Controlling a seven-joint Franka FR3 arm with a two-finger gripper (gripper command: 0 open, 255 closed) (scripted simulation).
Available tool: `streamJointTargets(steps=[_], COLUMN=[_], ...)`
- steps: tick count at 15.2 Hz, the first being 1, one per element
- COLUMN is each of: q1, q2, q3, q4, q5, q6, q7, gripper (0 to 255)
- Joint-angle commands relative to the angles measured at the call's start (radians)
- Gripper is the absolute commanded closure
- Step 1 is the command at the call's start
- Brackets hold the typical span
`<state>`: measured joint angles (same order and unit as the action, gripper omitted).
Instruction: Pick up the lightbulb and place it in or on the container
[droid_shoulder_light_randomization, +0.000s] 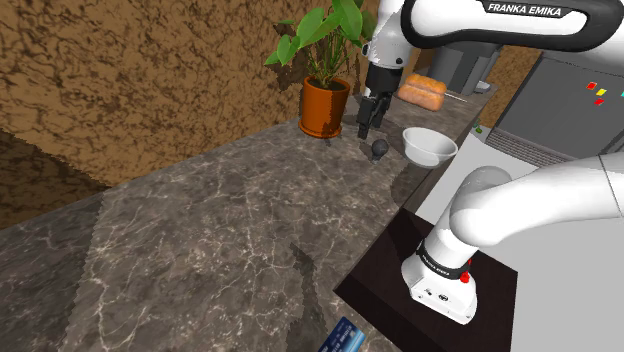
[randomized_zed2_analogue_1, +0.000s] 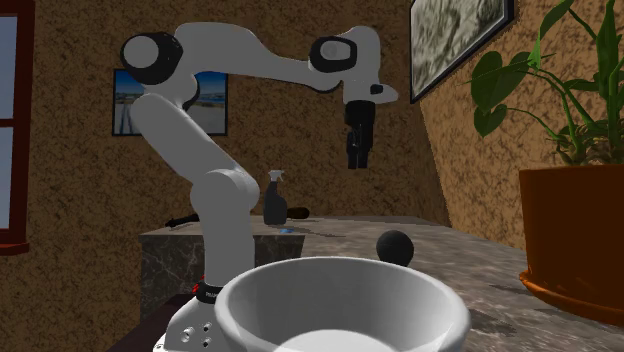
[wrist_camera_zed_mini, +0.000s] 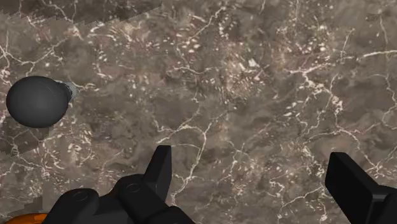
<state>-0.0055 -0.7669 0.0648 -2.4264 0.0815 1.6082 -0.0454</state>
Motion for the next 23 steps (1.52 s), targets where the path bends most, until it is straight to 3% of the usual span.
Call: streamJointTargets(steps=[1,10,19,23], q1=[0.0,-0.081,-0.146,-0.152], q2=[0.0,0.161,0.418,0.44], q3=[0.0,-0.19,-0.361,-0.375], q4=[0.0,-0.006,0.081,0.051], q5=[0.0,-0.107,-0.174,-0.178], q6=[0.0,0.068,0.144,0.19], q7=[0.0,-0.209,-0.413,-0.427], gripper=[0,0,0,0])
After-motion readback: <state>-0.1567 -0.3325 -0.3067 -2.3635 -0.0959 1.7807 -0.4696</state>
